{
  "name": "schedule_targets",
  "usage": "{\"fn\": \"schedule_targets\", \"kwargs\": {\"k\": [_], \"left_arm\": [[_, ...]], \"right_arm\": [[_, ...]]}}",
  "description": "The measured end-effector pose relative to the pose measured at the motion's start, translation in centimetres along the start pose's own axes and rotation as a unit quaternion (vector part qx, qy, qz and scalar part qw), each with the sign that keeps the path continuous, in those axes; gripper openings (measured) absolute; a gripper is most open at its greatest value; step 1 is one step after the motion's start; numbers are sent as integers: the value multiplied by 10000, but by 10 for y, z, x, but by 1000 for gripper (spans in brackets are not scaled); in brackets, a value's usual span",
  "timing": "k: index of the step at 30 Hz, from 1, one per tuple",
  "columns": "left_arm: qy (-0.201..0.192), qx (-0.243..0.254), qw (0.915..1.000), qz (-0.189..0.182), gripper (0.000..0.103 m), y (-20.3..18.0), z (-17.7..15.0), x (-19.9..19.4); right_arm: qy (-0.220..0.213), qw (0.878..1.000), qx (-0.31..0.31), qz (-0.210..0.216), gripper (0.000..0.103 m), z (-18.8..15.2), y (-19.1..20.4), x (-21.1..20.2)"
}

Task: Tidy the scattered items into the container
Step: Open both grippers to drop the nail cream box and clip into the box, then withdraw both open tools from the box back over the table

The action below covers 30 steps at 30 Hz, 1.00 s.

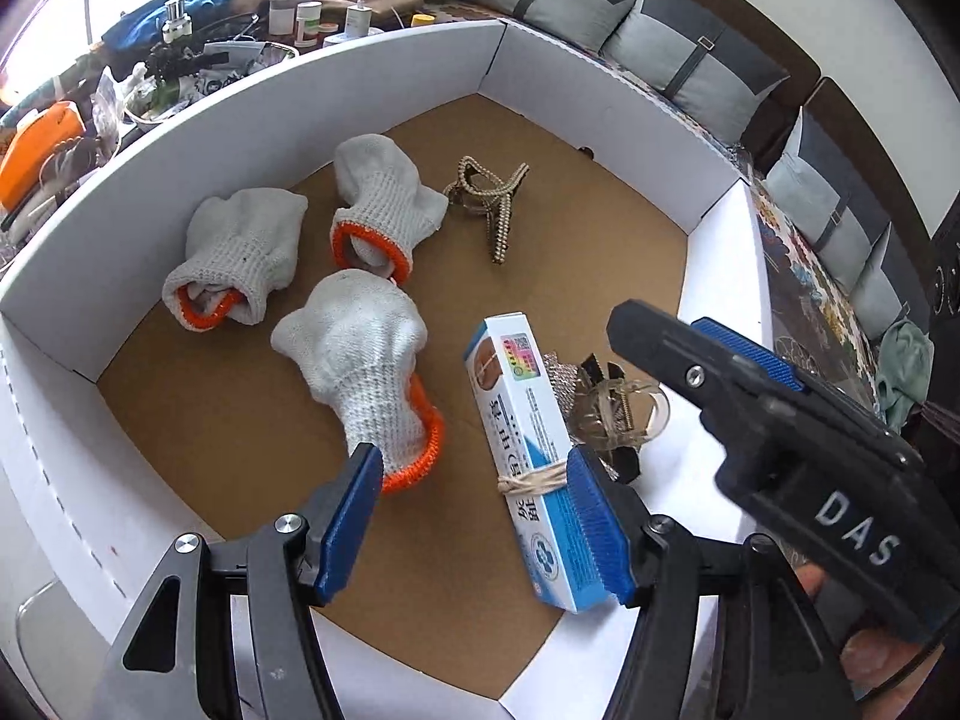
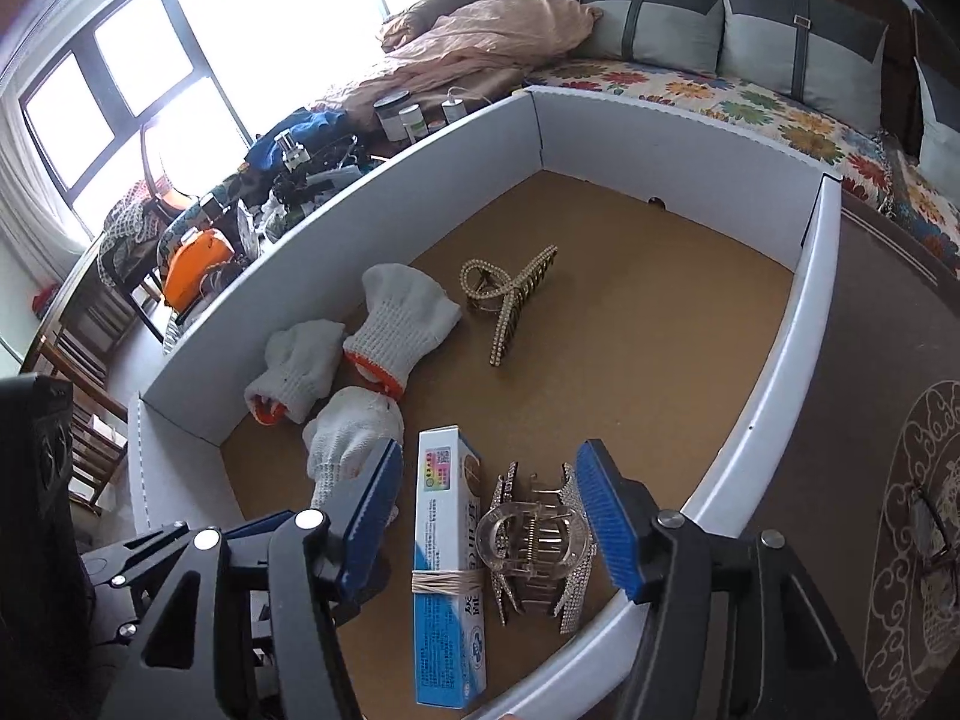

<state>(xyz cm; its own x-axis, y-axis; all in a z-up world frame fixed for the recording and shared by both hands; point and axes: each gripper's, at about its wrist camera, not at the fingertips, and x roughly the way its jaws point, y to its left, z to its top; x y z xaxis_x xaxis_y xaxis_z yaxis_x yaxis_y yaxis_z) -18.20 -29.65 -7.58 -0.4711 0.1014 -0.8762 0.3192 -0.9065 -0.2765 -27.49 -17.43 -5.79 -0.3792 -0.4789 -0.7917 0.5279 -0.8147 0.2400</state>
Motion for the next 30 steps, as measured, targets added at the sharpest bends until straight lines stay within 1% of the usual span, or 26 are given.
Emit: {"fn": "schedule_targets", "kwargs": {"k": [6, 10, 13, 16, 18, 21, 23, 24, 27, 30], "left_arm": [[-119, 119, 9998, 45, 63, -14, -11, -15], [-267, 360, 9990, 96, 63, -39, -23, -35], [-357, 547, 9979, 30, 63, -68, -40, -51], [-345, 760, 9963, -208, 63, -106, -70, -60], [-314, 909, 9947, -359, 64, -131, -91, -61], [-222, 1299, 9901, -490, 64, -161, -124, -42], [-160, 1558, 9860, -578, 64, -182, -146, -29], [-130, 1687, 9836, -621, 64, -192, -157, -23], [-37, 2072, 9754, -751, 64, -223, -190, -4], [56, 2453, 9654, -879, 64, -253, -223, 15]], "right_arm": [[-208, 9995, 199, 92, 62, -12, -8, -29], [-479, 9969, 616, 119, 62, -37, -31, -64], [-668, 9926, 1009, 72, 62, -64, -57, -95], [-817, 9884, 1275, -80, 62, -98, -85, -127], [-865, 9862, 1389, -268, 62, -126, -105, -146], [-906, 9813, 1563, -666, 61, -176, -136, -169], [-902, 9754, 1739, -1014, 62, -216, -161, -184], [-911, 9723, 1841, -1116, 62, -231, -171, -190], [-947, 9602, 2236, -1384, 62, -280, -203, -210], [-1021, 9519, 2469, -1498, 62, -314, -226, -226]]}}
